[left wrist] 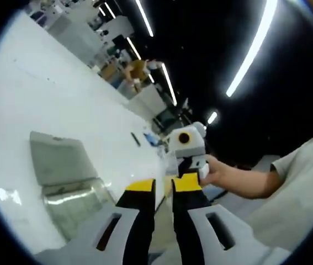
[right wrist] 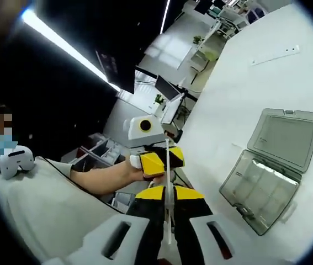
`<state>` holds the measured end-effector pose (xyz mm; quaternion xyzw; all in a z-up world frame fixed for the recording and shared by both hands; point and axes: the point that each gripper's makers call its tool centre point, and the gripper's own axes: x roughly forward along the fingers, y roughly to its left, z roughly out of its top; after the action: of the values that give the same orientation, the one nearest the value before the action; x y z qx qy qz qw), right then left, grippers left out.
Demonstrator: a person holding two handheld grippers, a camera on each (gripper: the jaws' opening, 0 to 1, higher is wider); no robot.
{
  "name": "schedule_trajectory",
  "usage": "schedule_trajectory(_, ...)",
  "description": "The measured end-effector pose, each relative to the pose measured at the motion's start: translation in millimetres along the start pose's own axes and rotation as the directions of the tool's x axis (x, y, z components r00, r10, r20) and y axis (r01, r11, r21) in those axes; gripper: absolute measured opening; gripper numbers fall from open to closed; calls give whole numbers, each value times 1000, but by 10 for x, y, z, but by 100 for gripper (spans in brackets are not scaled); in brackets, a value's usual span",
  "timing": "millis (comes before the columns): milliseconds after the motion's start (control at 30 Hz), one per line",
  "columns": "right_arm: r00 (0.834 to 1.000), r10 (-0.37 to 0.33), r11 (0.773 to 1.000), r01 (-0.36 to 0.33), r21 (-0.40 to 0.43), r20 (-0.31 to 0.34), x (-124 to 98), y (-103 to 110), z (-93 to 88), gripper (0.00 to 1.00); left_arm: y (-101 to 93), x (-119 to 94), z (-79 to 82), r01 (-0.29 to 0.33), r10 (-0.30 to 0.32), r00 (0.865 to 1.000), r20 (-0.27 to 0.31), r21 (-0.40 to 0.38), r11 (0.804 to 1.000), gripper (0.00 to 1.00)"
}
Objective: Insert the divider into the dual guide fixture by aligning both edges with the guide slots and pushing it downward to the bottom, including one-sided entry, uneven engagement, binding, and posture correction.
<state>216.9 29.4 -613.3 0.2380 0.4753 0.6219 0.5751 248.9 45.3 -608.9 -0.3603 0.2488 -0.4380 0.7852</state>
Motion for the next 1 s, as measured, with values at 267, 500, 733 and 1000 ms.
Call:
schedule_trajectory(267,975,-222,971,223,80,-27,-88,-284,-15,0,206,-105,-64,-140,145,989,-31,132,981,10)
schedule_trajectory(500,897,-435,891,441,106,-74,-138,-584,-107,0,332,-188,-161,-237,261,963,-68,248,939,10)
schedule_trajectory(733,805,-577,800,591,107,-137,-98,-798,-207,0,448,-248,-273,-306,372,923,-98,397,865,11)
schedule_trajectory(1000,705,-682,704,705,86,-196,-85,-991,-212,0,495,-266,-382,-322,413,903,-122,442,837,10)
